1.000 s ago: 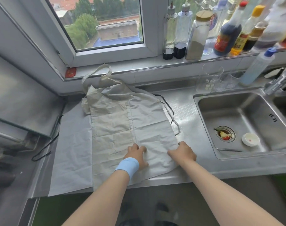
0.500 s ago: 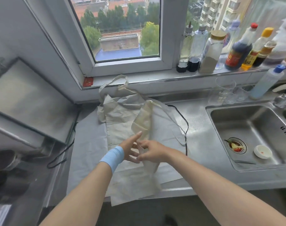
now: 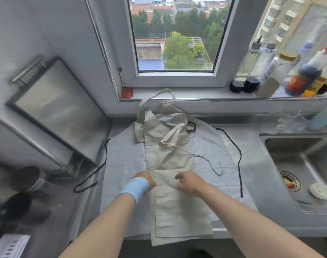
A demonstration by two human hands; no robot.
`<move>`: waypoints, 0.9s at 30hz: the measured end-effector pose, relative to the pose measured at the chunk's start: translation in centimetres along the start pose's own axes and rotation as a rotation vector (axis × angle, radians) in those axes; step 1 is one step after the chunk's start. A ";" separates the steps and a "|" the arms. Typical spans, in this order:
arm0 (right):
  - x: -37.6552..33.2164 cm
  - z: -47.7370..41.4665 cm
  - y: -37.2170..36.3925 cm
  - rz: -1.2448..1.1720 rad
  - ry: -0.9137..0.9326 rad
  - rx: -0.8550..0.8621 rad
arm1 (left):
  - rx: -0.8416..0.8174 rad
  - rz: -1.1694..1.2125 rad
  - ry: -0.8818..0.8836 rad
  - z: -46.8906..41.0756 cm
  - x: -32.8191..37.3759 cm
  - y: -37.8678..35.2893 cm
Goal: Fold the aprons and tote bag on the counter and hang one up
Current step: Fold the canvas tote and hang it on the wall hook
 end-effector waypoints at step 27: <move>-0.7 -8.8 13.1 -0.813 0.051 0.062 | 0.115 0.473 -0.369 -7.6 15.7 4.9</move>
Point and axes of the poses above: each hand's wrist, its own z-axis away from the middle knuckle, its own y-axis out of the back of the hand, x = y × z, the point moved 8 cm from there along -z, towards the middle knuckle, and after that the axes turned 5 degrees about z, right-handed, at the moved point
